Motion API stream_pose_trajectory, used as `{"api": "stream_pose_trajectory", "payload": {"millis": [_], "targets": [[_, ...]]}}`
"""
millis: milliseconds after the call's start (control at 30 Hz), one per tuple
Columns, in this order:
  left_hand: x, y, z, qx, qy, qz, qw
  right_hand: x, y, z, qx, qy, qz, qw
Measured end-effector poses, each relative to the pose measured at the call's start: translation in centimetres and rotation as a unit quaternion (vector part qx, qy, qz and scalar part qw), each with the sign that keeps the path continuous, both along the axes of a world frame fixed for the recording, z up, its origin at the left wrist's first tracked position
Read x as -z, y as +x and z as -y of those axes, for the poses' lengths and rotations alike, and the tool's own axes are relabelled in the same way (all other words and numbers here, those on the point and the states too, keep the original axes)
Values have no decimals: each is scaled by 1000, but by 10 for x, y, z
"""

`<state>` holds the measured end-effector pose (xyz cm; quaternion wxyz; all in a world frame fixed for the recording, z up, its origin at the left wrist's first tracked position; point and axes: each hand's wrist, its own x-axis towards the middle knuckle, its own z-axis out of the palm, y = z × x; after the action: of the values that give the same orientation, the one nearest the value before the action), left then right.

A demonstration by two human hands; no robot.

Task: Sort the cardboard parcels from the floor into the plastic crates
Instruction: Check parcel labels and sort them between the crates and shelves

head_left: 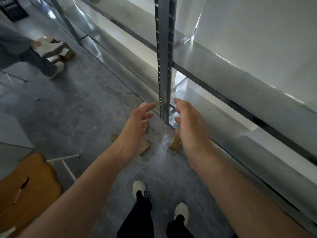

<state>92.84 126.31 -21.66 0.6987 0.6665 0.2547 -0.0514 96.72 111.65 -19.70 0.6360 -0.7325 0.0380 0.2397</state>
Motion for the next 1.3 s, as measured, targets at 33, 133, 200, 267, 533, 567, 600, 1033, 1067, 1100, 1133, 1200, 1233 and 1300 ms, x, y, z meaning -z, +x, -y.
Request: {"api": "stream_pose_trajectory", "payload": {"millis": [33, 133, 200, 267, 533, 567, 600, 1033, 1067, 1100, 1133, 1200, 1233, 1300], "targets": [[12, 17, -9, -1, -7, 3, 1000, 12, 13, -9, -1, 0, 0, 1000], [59, 66, -32, 32, 31, 43, 998, 57, 47, -35, 13, -10, -2, 1000], [101, 94, -46, 45, 23, 31, 998, 97, 64, -53, 35, -17, -7, 999], [148, 118, -57, 58, 2, 10, 998, 141, 80, -70, 52, -21, -20, 998], [355, 171, -65, 79, -43, -87, 992, 343, 129, -97, 138, -35, -79, 987], [382, 173, -64, 82, -40, -96, 991, 372, 131, -95, 140, -31, -86, 986], [410, 176, -63, 79, -38, -103, 991, 404, 132, -93, 138, -33, -90, 986], [728, 190, -10, 79, -2, -209, 975, 741, 127, -55, 153, -162, -123, 967], [745, 191, -7, 78, -10, -219, 972, 758, 128, -50, 159, -164, -130, 965], [761, 191, -5, 78, -17, -224, 971, 772, 131, -45, 166, -170, -140, 961], [773, 192, -3, 80, -25, -224, 971, 786, 134, -41, 167, -173, -143, 960], [794, 194, 1, 91, -37, -224, 970, 809, 138, -32, 176, -171, -154, 957], [804, 196, 2, 98, -42, -225, 969, 819, 142, -29, 180, -162, -170, 955], [817, 201, 6, 110, -59, -232, 965, 834, 145, -23, 176, -137, -203, 953]]}}
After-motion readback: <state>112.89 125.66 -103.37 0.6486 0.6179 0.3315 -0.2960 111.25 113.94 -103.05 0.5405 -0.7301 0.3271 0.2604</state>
